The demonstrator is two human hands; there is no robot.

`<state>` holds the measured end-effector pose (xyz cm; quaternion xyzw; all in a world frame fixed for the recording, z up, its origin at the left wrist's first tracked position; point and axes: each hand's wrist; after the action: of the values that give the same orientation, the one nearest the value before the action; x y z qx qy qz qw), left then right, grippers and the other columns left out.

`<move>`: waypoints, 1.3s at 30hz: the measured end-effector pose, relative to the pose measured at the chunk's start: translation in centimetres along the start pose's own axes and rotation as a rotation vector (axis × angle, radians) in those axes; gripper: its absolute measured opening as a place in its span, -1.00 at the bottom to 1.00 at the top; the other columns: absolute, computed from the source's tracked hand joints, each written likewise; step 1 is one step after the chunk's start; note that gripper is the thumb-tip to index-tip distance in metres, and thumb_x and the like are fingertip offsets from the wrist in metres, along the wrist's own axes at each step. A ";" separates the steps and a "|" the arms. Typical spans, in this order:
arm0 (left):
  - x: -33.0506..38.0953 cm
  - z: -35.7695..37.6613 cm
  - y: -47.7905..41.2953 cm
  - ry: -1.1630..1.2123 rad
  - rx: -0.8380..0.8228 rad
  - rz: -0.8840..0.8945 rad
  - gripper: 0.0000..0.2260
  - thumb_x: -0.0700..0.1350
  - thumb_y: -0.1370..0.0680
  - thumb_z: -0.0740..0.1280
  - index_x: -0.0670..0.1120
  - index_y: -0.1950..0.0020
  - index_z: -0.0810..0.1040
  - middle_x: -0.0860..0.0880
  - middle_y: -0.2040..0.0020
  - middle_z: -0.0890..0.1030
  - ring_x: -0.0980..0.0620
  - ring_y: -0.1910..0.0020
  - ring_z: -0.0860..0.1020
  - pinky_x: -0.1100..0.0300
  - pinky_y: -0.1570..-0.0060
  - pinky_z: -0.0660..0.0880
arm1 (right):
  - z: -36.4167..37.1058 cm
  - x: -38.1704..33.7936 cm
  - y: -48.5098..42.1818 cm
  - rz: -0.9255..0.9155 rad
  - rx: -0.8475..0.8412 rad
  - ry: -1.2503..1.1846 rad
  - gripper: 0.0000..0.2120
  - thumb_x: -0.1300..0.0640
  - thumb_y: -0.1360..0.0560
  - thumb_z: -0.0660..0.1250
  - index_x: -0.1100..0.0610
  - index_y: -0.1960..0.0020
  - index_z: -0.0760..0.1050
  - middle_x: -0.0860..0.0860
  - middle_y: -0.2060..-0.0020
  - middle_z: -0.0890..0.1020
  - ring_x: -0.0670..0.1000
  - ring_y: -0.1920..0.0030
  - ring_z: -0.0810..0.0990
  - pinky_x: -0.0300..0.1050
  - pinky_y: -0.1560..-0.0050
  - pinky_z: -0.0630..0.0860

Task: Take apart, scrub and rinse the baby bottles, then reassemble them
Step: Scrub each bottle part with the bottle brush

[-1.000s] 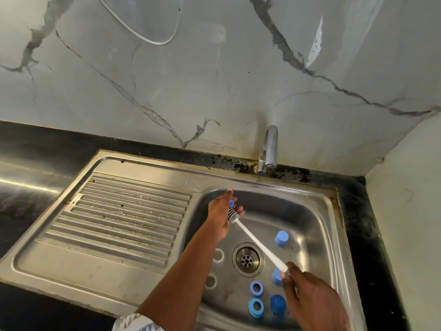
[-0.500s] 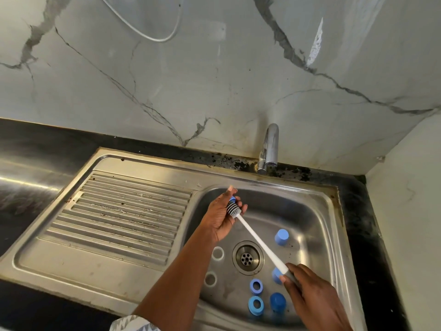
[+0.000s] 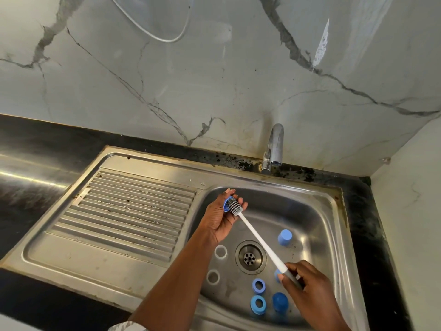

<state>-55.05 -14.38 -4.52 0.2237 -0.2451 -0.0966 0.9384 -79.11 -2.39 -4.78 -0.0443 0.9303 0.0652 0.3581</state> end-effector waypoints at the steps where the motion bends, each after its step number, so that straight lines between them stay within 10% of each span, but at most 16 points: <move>1: 0.0 -0.1 0.0 -0.006 0.008 0.002 -0.87 -0.21 -0.52 0.39 -0.25 0.00 0.59 -0.18 0.17 0.60 -0.07 0.19 0.63 -0.08 -0.09 0.62 | 0.2 0.3 -0.2 -0.005 0.031 0.070 -0.70 -0.25 -0.51 0.26 -0.09 0.01 0.64 -0.17 0.26 0.53 -0.17 0.31 0.54 -0.40 0.29 0.41; 6: 0.1 -0.9 0.0 -0.073 0.055 0.026 -0.80 -0.21 -0.47 0.43 -0.24 -0.06 0.58 -0.18 0.14 0.61 -0.09 0.14 0.64 -0.14 -0.16 0.57 | 0.1 -0.1 -0.4 0.022 0.032 0.223 -0.36 -0.29 -0.54 -0.15 -0.06 -0.35 0.51 -0.12 0.07 0.64 -0.09 0.11 0.61 -0.22 0.07 0.51; 10: 0.0 -0.4 0.2 -0.103 0.035 0.017 -0.79 -0.24 -0.49 0.39 -0.25 -0.10 0.55 -0.17 0.14 0.62 -0.11 0.10 0.65 -0.13 -0.15 0.57 | 0.6 -1.0 0.2 0.032 0.007 0.387 -0.60 -0.10 -0.64 0.05 -0.07 -0.44 0.37 -0.12 0.44 0.43 -0.06 0.46 0.41 -0.27 0.35 0.34; 14: -0.1 0.0 0.0 -0.145 0.043 0.024 -0.90 -0.26 -0.57 0.34 -0.25 -0.05 0.57 -0.17 0.17 0.61 -0.09 0.14 0.64 -0.11 -0.11 0.59 | 0.6 -1.7 -0.2 0.049 -0.066 0.368 -0.68 -0.07 -0.69 -0.04 -0.13 -0.43 0.16 -0.20 0.12 0.50 -0.09 0.16 0.54 -0.28 0.14 0.41; 16: 0.1 -0.2 -0.3 -0.173 0.055 0.026 -0.90 -0.25 -0.56 0.37 -0.24 -0.04 0.59 -0.16 0.18 0.61 -0.06 0.17 0.62 -0.11 -0.11 0.60 | 0.8 -1.8 0.1 0.054 -0.042 0.236 -0.70 -0.11 -0.66 0.03 -0.17 -0.38 0.20 -0.17 -0.12 0.52 -0.12 0.07 0.53 -0.26 0.09 0.41; 22: 0.1 -0.8 -0.6 -0.200 0.048 0.020 -0.90 -0.24 -0.56 0.36 -0.24 -0.05 0.58 -0.14 0.20 0.60 -0.03 0.20 0.59 -0.10 -0.11 0.58 | 1.5 0.3 0.1 -0.095 0.029 0.156 -0.51 0.09 -0.33 0.60 -0.15 -0.07 0.36 -0.14 0.14 0.49 -0.11 0.37 0.53 -0.29 0.39 0.42; 27: 0.0 -0.9 -0.6 -0.189 0.060 0.015 -0.85 -0.24 -0.57 0.34 -0.24 -0.12 0.56 -0.14 0.16 0.60 -0.04 0.19 0.61 -0.08 -0.09 0.61 | 1.5 0.6 -0.4 -0.151 0.287 0.326 -0.85 -0.01 -0.47 0.32 -0.02 -0.01 0.53 -0.03 0.19 0.56 0.03 0.42 0.57 -0.27 0.40 0.34; 33: -0.1 -0.9 -1.0 -0.184 0.077 0.033 -0.82 -0.20 -0.59 0.34 -0.22 -0.17 0.56 -0.12 0.16 0.62 -0.02 0.17 0.61 -0.07 -0.06 0.61 | 2.6 0.5 -0.5 -0.215 0.406 0.400 -0.42 -0.10 -0.66 -0.06 0.16 0.03 0.67 0.04 0.27 0.58 0.09 0.45 0.55 -0.12 0.53 0.46; 39: 0.5 0.0 -1.3 -0.260 0.087 0.065 -0.95 -0.16 -0.56 0.40 -0.10 0.02 0.64 -0.05 0.19 0.61 0.04 0.22 0.61 0.00 -0.01 0.58 | 2.4 -0.5 0.2 -0.262 0.167 0.427 -0.44 -0.16 -0.64 -0.02 0.12 0.02 0.68 -0.03 0.35 0.58 -0.02 0.54 0.49 -0.27 0.55 0.39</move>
<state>-54.70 -15.62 -4.91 0.2416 -0.3756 -0.0835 0.8908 -77.18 -1.79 -6.13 -0.1473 0.9733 -0.0695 0.1617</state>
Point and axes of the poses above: each hand's wrist, its own y-axis away from the middle knuckle, its own z-axis out of the palm, x = y × z
